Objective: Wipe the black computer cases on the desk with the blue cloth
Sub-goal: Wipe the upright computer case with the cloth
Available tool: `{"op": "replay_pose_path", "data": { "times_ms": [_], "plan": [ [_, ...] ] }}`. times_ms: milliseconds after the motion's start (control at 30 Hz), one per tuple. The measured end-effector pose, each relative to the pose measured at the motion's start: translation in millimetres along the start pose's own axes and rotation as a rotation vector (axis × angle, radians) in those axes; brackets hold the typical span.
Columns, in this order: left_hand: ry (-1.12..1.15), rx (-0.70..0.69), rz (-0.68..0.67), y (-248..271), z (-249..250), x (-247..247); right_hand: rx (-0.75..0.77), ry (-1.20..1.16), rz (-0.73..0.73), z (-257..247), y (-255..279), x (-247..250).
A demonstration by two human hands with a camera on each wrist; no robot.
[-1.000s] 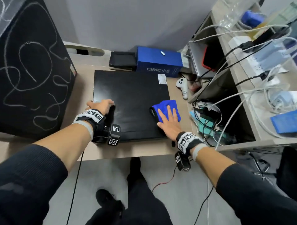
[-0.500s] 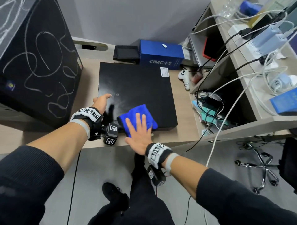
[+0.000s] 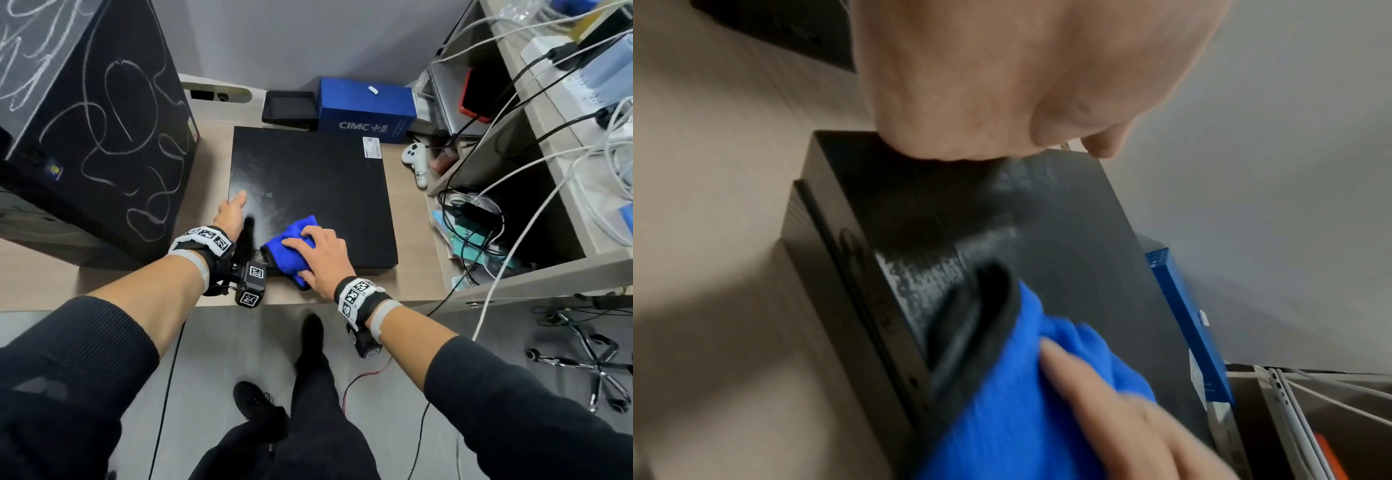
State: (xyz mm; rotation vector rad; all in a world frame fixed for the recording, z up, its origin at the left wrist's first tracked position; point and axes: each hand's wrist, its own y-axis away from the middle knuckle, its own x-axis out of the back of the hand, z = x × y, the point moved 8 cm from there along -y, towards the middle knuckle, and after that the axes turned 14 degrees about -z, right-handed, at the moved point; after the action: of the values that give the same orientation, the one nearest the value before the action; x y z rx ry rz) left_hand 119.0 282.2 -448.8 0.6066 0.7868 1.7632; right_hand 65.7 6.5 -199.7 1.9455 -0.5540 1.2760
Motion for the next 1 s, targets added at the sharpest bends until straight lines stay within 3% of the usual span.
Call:
{"op": "replay_pose_path", "data": {
  "times_ms": [100, 200, 300, 400, 467, 600, 767, 933, 1000],
  "plan": [
    [-0.011, -0.003, -0.034, 13.0, 8.3, -3.3, -0.129, -0.037, 0.036, 54.1, 33.0, 5.7],
    [0.032, 0.001, -0.056, -16.9, 1.7, -0.8, -0.278, -0.059, 0.058, 117.1, 68.0, 14.1],
    [0.054, 0.048, -0.106, -2.4, 3.4, -4.1, -0.314, -0.081, 0.044, 136.8, 75.6, 18.7],
    [0.056, 0.033, -0.174, 44.8, 22.3, -18.5, -0.370, -0.079, 0.034, 130.2, 69.7, 15.5],
    [0.016, 0.039, -0.180, 48.9, 24.3, -21.9, -0.387, -0.057, 0.008, 119.4, 63.1, 10.8],
    [-0.019, 0.017, -0.164, -14.7, 8.2, -7.4, -0.256, -0.006, -0.055, 64.1, 27.6, 5.4],
    [-0.031, -0.035, -0.136, 22.4, 20.8, -9.5, -0.107, -0.040, -0.010, -18.8, -13.6, -6.1],
    [-0.046, -0.076, -0.078, 90.0, 47.7, -24.3, -0.037, -0.069, 0.014, 6.9, -3.4, -0.7],
    [-0.040, -0.088, -0.072, 69.9, 41.8, -18.9, -0.073, -0.068, 0.005, 36.7, 10.2, 4.1]
  ]
}}
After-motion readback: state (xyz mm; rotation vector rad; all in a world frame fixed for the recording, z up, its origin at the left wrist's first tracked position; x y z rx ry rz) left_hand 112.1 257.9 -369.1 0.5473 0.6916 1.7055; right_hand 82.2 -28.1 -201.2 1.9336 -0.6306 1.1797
